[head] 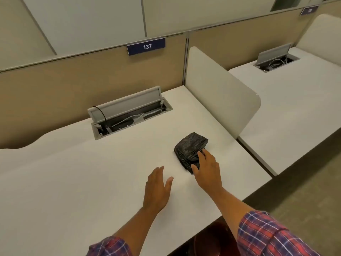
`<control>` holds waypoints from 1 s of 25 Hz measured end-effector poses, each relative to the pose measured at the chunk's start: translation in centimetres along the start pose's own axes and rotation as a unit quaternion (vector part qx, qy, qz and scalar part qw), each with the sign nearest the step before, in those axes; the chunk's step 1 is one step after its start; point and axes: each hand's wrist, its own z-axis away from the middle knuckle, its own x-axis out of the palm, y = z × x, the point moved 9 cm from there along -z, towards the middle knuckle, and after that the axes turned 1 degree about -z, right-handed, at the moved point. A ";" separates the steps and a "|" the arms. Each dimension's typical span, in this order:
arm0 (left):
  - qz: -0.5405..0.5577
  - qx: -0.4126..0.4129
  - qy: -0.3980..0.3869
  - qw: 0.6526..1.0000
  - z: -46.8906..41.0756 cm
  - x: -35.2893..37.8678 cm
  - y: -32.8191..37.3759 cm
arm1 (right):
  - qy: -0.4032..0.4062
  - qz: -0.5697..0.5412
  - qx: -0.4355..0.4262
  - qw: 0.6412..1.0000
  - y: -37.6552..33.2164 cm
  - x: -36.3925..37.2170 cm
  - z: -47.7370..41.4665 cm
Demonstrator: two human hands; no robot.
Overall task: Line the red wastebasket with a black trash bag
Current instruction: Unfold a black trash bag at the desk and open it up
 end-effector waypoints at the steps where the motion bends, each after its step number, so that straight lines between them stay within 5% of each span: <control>1: 0.024 0.004 0.011 1.000 -1.3 0.2 0.7 | -0.015 0.006 -0.021 1.000 0.1 0.3 -1.3; 9: 0.069 0.009 -0.017 0.997 -9.0 2.5 3.6 | -0.068 0.132 -0.172 0.974 0.3 3.7 -6.5; 13: 0.065 0.004 -0.007 0.998 -9.7 2.5 3.4 | -0.017 0.113 -0.193 0.974 0.1 3.6 -6.8; 20: 0.126 -0.014 0.027 0.992 -10.1 1.4 5.0 | 0.070 -0.048 -0.104 0.991 1.8 0.9 -6.8; 25: 0.168 0.035 0.029 0.985 -10.4 0.1 7.8 | 0.109 -0.212 -0.038 0.970 2.0 -5.4 -7.2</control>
